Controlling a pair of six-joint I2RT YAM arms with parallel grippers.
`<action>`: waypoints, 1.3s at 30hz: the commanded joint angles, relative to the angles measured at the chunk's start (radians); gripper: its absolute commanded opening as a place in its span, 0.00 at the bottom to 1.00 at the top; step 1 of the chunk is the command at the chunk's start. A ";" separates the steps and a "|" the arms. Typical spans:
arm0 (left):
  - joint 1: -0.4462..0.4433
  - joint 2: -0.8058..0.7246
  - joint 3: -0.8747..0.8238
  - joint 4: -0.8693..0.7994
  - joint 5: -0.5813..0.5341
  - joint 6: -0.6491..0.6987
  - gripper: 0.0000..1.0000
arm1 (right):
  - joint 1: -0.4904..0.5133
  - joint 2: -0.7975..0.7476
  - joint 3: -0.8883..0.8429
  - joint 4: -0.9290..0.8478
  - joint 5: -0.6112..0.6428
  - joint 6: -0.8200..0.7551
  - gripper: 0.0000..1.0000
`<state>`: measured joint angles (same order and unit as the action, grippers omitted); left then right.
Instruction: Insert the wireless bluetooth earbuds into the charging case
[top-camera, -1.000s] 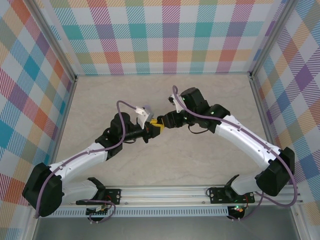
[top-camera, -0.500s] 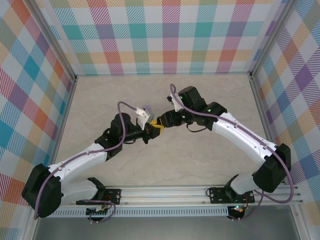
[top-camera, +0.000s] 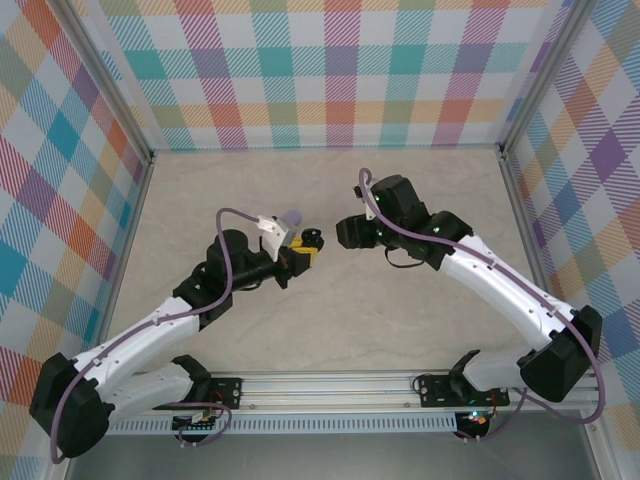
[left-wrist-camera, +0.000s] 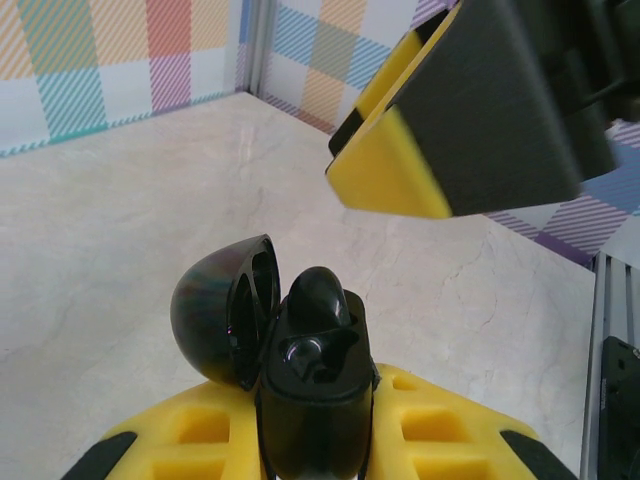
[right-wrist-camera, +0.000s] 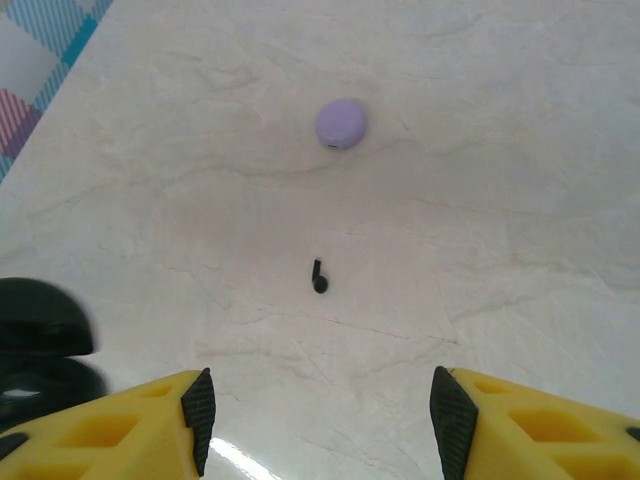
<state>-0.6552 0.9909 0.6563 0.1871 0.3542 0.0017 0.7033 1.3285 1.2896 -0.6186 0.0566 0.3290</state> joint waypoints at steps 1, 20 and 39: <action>-0.008 -0.057 -0.011 -0.048 -0.018 0.014 0.00 | -0.018 0.050 -0.005 -0.028 0.006 0.027 0.61; -0.009 -0.316 -0.006 -0.259 -0.063 -0.021 0.00 | 0.004 0.590 0.209 -0.053 -0.284 0.020 0.50; -0.008 -0.324 -0.015 -0.250 -0.070 -0.030 0.00 | 0.050 0.880 0.437 -0.163 -0.267 0.015 0.40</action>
<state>-0.6552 0.6682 0.6495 -0.0776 0.2928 -0.0113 0.7464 2.1891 1.6894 -0.7391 -0.2031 0.3511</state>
